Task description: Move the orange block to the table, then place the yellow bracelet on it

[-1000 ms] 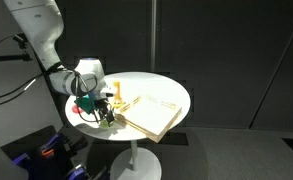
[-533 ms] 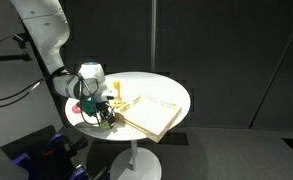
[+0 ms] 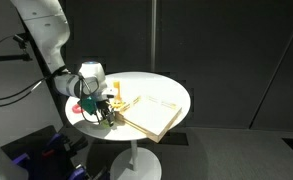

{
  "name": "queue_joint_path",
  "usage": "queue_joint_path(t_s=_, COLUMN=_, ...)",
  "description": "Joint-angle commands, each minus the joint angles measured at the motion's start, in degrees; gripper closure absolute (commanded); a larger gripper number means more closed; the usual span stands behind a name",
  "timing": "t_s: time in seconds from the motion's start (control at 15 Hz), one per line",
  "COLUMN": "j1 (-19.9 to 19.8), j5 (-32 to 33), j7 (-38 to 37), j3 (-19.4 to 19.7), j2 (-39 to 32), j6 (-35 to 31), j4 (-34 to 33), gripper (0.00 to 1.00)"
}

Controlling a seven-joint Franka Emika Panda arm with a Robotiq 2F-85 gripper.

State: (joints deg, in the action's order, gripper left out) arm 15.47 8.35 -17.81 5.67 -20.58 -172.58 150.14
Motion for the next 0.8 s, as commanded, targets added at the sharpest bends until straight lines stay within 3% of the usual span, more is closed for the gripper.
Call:
queue_joint_path(t_s=0.0, j1=0.1, j5=-2.1, j7=1.2, j3=0.1, j2=2.7, j6=1.9, j4=0.0, gripper=0.51)
queue_joint_path(t_s=0.73, j1=-4.3, j5=-7.3, j7=1.6, j3=-5.3, j2=12.1, j6=9.2, j4=-2.7, gripper=0.51)
